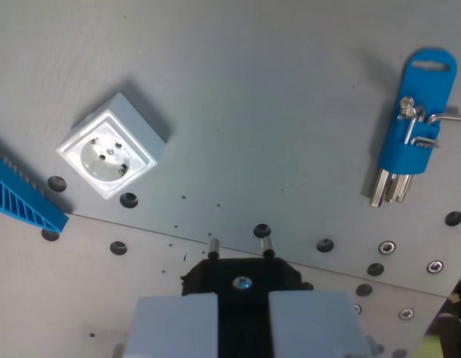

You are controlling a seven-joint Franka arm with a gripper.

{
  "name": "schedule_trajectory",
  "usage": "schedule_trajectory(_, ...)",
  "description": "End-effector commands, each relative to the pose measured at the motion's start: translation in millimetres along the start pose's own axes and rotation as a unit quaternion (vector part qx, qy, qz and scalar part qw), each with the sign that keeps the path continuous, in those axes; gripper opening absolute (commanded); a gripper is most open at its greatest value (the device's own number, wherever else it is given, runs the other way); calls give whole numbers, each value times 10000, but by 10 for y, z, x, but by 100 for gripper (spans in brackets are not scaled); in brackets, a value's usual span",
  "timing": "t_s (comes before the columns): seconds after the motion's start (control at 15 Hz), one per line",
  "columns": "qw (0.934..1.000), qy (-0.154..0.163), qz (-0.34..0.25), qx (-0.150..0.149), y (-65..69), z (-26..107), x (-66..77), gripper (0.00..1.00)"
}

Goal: Move above the white socket

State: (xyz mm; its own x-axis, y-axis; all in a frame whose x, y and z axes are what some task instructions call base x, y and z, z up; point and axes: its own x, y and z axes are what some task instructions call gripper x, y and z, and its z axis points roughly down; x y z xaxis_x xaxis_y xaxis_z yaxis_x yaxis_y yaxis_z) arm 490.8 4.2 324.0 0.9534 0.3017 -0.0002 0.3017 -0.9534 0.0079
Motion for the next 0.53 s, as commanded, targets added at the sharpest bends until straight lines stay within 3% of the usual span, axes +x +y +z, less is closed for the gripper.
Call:
schedule_trajectory(0.07, 10000, 9, -94, -2, -9, 20, -7, 0)
schedule_trajectory(0.53, 9992, 145, -384, -29, -62, 130, -43, 0)
